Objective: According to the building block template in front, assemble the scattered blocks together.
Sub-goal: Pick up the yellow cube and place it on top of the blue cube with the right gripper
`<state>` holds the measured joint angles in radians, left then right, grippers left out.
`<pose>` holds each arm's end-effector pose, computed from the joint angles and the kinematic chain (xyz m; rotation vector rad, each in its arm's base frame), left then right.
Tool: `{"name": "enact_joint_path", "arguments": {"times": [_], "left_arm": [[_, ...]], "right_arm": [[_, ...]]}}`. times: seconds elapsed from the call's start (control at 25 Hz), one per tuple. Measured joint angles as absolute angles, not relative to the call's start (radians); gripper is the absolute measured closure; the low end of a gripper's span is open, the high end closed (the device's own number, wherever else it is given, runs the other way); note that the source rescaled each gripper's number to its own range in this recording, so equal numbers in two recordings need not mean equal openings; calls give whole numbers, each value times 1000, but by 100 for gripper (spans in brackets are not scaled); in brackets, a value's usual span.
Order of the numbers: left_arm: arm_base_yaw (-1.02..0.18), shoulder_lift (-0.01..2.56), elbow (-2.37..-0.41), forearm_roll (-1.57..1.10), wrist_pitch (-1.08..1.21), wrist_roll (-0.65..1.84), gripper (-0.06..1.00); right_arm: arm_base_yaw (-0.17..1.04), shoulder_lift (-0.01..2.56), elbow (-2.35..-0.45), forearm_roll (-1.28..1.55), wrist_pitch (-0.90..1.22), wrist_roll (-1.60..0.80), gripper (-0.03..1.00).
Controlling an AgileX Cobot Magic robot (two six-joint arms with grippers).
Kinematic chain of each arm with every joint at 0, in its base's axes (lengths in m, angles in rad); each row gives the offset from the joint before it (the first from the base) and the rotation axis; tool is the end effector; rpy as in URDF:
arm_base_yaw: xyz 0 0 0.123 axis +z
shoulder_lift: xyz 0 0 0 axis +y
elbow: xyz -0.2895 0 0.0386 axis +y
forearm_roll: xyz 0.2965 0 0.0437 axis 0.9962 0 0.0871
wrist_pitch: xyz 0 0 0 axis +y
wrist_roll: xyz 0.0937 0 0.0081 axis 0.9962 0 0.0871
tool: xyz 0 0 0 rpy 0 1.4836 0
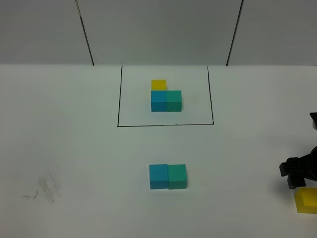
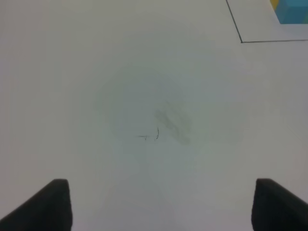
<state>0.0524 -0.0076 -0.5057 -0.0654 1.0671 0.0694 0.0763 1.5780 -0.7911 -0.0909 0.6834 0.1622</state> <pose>0.0311 -0.0038 0.3008 0.0211 2.0356 -0.0017 0.2981 0.0174 0.1409 0.0306 2.9470 -0.0607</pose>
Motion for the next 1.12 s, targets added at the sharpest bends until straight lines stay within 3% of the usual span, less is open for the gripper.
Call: {"name": "enact_joint_path", "arguments": {"times": [0.92,1.0,1.12], "left_arm": [[52,-8,-506,-65,1067,69,17],[52,-8,-506,-65,1067,68,17],[52,-8,-506,-65,1067,68,17]], "right_arm": [[35,1691,-713,-19,569,143,25],[33,1691,-707,-20,566,143,32],[33,1691,-707,-20,553,141,55]]}}
